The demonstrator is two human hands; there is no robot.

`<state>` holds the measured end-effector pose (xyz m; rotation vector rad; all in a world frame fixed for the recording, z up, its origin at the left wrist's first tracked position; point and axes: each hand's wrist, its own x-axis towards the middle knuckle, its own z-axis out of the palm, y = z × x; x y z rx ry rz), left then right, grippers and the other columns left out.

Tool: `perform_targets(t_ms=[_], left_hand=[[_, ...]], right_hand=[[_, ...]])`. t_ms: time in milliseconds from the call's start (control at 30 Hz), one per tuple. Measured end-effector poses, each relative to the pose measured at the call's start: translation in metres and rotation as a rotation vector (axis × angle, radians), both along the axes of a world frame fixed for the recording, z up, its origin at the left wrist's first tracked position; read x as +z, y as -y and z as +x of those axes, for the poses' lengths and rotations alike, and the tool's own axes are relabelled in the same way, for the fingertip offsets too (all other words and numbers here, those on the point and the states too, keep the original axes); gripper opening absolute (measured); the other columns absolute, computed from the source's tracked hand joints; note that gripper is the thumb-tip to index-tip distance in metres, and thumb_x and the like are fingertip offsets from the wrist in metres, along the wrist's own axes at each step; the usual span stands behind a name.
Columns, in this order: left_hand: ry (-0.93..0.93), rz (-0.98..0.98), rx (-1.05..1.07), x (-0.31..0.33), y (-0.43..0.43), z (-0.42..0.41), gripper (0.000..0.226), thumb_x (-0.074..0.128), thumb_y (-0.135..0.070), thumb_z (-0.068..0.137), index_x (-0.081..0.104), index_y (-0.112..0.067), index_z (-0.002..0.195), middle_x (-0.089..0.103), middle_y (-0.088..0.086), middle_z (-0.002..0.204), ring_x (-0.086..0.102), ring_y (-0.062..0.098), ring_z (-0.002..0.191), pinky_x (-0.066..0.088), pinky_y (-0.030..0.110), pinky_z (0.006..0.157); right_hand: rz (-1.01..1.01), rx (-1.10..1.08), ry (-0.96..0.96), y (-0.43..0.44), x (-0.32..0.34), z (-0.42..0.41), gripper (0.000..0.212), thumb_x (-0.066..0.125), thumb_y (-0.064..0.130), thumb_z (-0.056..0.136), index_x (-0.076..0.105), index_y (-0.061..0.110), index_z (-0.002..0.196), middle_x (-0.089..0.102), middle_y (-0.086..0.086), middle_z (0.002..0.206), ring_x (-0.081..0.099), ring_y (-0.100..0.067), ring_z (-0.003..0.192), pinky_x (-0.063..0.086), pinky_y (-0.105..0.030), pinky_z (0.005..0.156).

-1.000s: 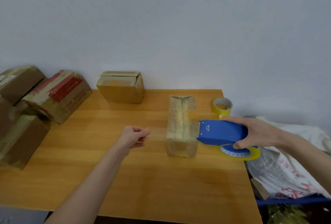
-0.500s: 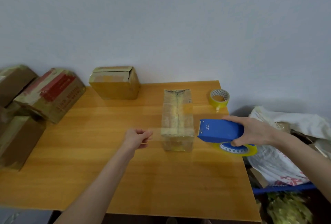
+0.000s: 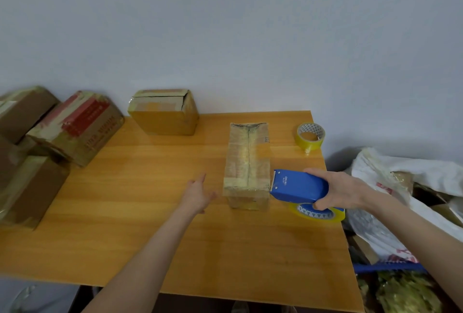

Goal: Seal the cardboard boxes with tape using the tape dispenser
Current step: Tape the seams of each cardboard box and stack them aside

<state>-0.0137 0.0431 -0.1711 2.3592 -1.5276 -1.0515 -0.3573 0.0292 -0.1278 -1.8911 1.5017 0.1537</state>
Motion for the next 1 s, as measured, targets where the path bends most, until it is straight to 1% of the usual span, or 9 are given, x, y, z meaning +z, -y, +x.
perform_targets(t_ms=[33, 100, 167, 267, 367, 500, 700, 867, 1000], left_hand=[[0.027, -0.070, 0.023, -0.002, -0.002, -0.001, 0.059, 0.053, -0.032, 0.097, 0.030, -0.020, 0.150, 0.045, 0.009, 0.139, 0.060, 0.018, 0.079, 0.054, 0.027, 0.051], [-0.119, -0.285, 0.089, 0.003, -0.009, -0.011, 0.039, 0.044, -0.028, 0.102, 0.053, -0.012, 0.136, 0.062, 0.001, 0.114, 0.063, 0.013, 0.078, 0.059, 0.036, 0.072], [-0.270, -0.363, 0.067, 0.011, -0.013, -0.026, 0.036, 0.037, -0.031, 0.104, 0.061, -0.014, 0.125, 0.065, -0.002, 0.111, 0.063, 0.019, 0.101, 0.051, 0.041, 0.094], [-0.188, -0.324, -0.031, 0.022, -0.019, -0.034, 0.052, 0.031, -0.035, 0.104, 0.027, -0.013, 0.151, 0.040, 0.003, 0.149, 0.039, 0.021, 0.136, 0.032, 0.029, 0.107], [0.194, -0.462, -0.442, 0.027, -0.023, -0.032, 0.056, 0.020, -0.041, 0.102, 0.004, -0.019, 0.151, 0.010, -0.003, 0.159, 0.007, 0.013, 0.148, 0.006, 0.024, 0.118], [0.431, -0.401, -0.826, 0.019, -0.026, -0.046, 0.062, -0.006, -0.056, 0.090, -0.010, -0.030, 0.145, -0.006, -0.008, 0.158, -0.009, 0.011, 0.147, -0.009, 0.030, 0.120], [0.513, -0.377, -0.816, 0.006, -0.028, -0.044, 0.066, -0.004, -0.060, 0.088, -0.012, -0.031, 0.147, -0.005, -0.007, 0.161, -0.010, 0.011, 0.147, -0.012, 0.032, 0.119], [0.515, -0.401, -0.823, 0.005, -0.026, -0.039, 0.090, -0.034, -0.072, 0.069, -0.011, -0.031, 0.146, -0.001, -0.006, 0.160, -0.004, 0.012, 0.148, -0.011, 0.031, 0.117], [0.499, -0.405, -0.825, 0.003, -0.024, -0.040, 0.093, -0.034, -0.071, 0.070, -0.007, -0.030, 0.149, -0.001, -0.007, 0.160, -0.002, 0.012, 0.148, -0.010, 0.031, 0.117]], right_hand=[[-0.003, 0.010, -0.012, 0.000, 0.002, 0.002, 0.081, 0.075, 0.032, 0.074, 0.031, 0.040, 0.142, 0.054, 0.011, 0.110, 0.057, -0.013, 0.099, 0.050, -0.034, 0.090], [-0.028, 0.026, -0.008, 0.001, 0.003, 0.008, 0.080, 0.075, 0.032, 0.074, 0.032, 0.039, 0.141, 0.054, 0.011, 0.110, 0.057, -0.014, 0.100, 0.050, -0.037, 0.091], [-0.035, 0.028, 0.015, 0.002, 0.001, 0.015, 0.079, 0.075, 0.035, 0.072, 0.034, 0.041, 0.139, 0.056, 0.012, 0.111, 0.057, -0.015, 0.100, 0.051, -0.040, 0.090], [-0.025, 0.038, 0.054, 0.003, -0.005, 0.019, 0.083, 0.076, 0.040, 0.069, 0.033, 0.041, 0.140, 0.056, 0.012, 0.116, 0.057, -0.014, 0.103, 0.052, -0.041, 0.091], [-0.025, 0.035, 0.056, 0.003, -0.005, 0.017, 0.084, 0.076, 0.044, 0.070, 0.030, 0.043, 0.141, 0.054, 0.014, 0.120, 0.056, -0.012, 0.105, 0.050, -0.039, 0.092], [-0.051, 0.034, 0.048, 0.004, -0.006, 0.011, 0.087, 0.076, 0.050, 0.071, 0.028, 0.043, 0.143, 0.050, 0.017, 0.120, 0.054, -0.012, 0.107, 0.049, -0.038, 0.094], [-0.055, 0.047, 0.131, 0.000, -0.013, 0.011, 0.075, 0.075, 0.045, 0.069, 0.032, 0.053, 0.130, 0.054, 0.017, 0.117, 0.057, -0.010, 0.103, 0.052, -0.040, 0.089], [-0.056, 0.006, 0.219, -0.008, -0.003, -0.005, 0.067, 0.077, 0.032, 0.076, 0.028, 0.063, 0.111, 0.050, 0.026, 0.107, 0.058, -0.007, 0.098, 0.052, -0.035, 0.089], [-0.027, 0.026, 0.129, -0.022, -0.002, -0.023, 0.076, 0.076, 0.035, 0.075, 0.029, 0.051, 0.132, 0.052, 0.019, 0.110, 0.057, -0.004, 0.094, 0.052, -0.031, 0.086]])
